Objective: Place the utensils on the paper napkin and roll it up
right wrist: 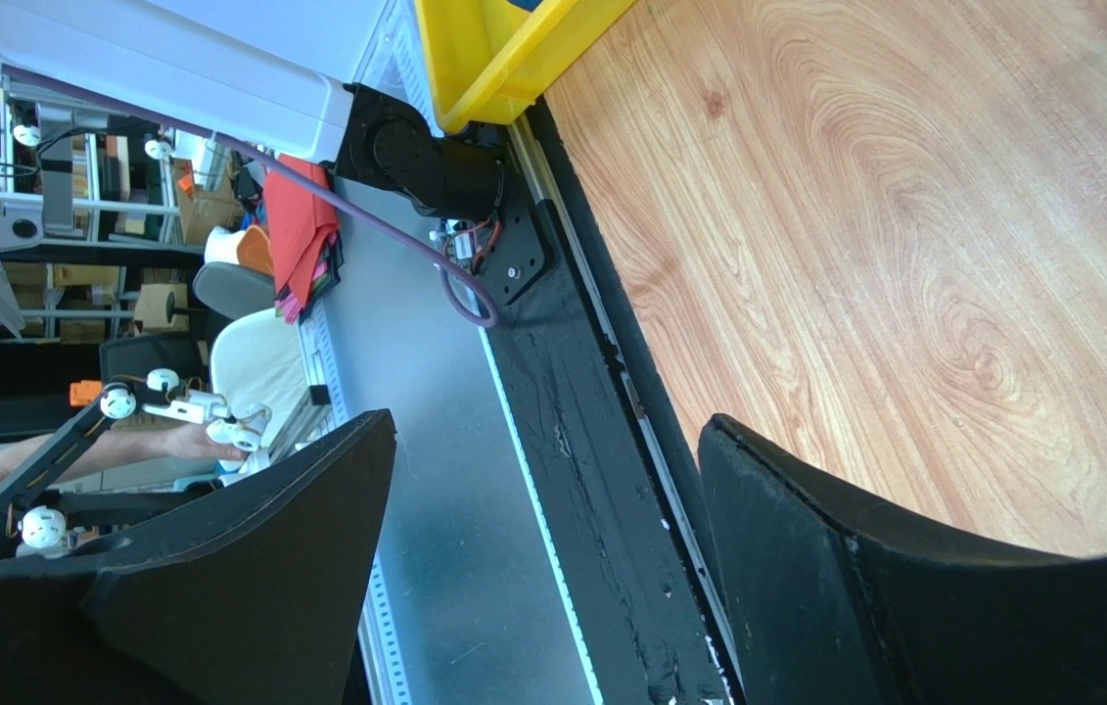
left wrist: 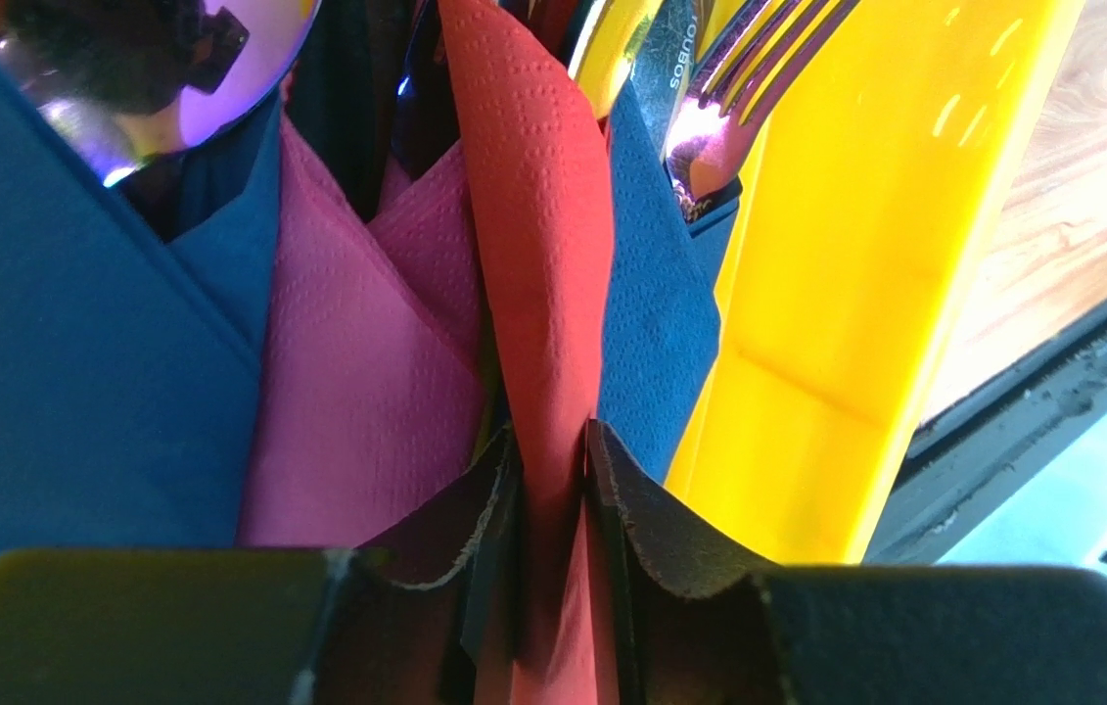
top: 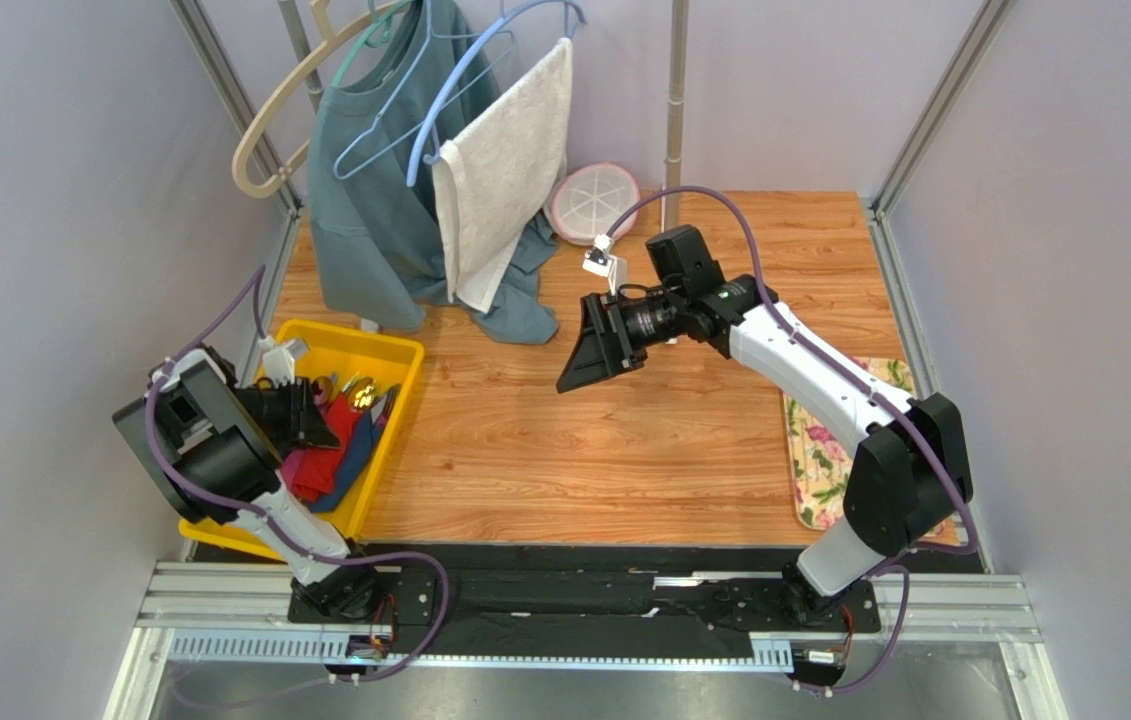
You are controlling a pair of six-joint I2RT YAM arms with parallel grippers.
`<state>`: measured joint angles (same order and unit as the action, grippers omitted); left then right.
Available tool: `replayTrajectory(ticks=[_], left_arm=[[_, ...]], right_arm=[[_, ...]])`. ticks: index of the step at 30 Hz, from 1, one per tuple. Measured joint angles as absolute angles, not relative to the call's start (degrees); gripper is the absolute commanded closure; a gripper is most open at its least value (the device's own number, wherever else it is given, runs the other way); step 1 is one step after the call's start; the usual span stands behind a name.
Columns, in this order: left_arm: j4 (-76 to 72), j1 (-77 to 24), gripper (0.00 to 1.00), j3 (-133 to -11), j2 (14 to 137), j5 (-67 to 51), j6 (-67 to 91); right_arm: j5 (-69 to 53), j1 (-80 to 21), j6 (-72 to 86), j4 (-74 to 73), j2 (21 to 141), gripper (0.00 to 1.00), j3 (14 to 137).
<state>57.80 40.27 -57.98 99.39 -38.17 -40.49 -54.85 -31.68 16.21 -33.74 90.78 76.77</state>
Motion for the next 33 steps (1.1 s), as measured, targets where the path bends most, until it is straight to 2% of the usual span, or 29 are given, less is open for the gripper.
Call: replayTrajectory(ticks=[8,12,19,23,25,26,27,31,32,33], left_arm=[[56.2,40.3,0.60,-57.4,94.2,-36.4,-38.8],[55.7,40.3,0.48,-57.3,91.8,-35.4,-38.4],[53.8,40.3,0.37,-56.1,87.6,-32.9,-36.2],[52.5,40.3,0.22,-55.8,84.4,-31.7,-34.8],[51.8,40.3,0.18,-55.6,81.9,-31.0,-34.2],[50.7,40.3,0.12,-54.9,76.7,-30.4,-33.2],[50.7,40.3,0.01,-54.9,76.5,-30.4,-33.2],[51.2,40.3,0.01,-54.5,68.8,-30.5,-32.3],[52.0,40.3,0.01,-54.5,66.5,-30.8,-32.3],[52.5,40.4,0.01,-54.5,64.6,-31.0,-32.4]], right_arm=[[-55.2,-31.7,16.2,-33.7,90.8,0.20,76.8],[-55.3,-31.6,16.2,-33.7,90.8,0.20,76.8],[-55.6,-31.4,16.2,-33.7,90.8,0.20,76.8],[-55.6,-30.8,16.2,-33.8,90.7,0.18,76.8],[-55.6,-30.4,16.2,-33.9,90.3,0.17,76.8],[-55.5,-29.7,16.0,-34.0,89.3,0.16,76.7],[-55.5,-29.7,16.0,-34.0,89.3,0.15,76.7],[-54.7,-27.7,15.3,-34.2,86.4,0.14,75.9],[-54.4,-27.0,15.2,-34.6,85.4,0.10,75.5],[-54.0,-26.3,15.1,-34.9,84.3,0.02,75.1]])
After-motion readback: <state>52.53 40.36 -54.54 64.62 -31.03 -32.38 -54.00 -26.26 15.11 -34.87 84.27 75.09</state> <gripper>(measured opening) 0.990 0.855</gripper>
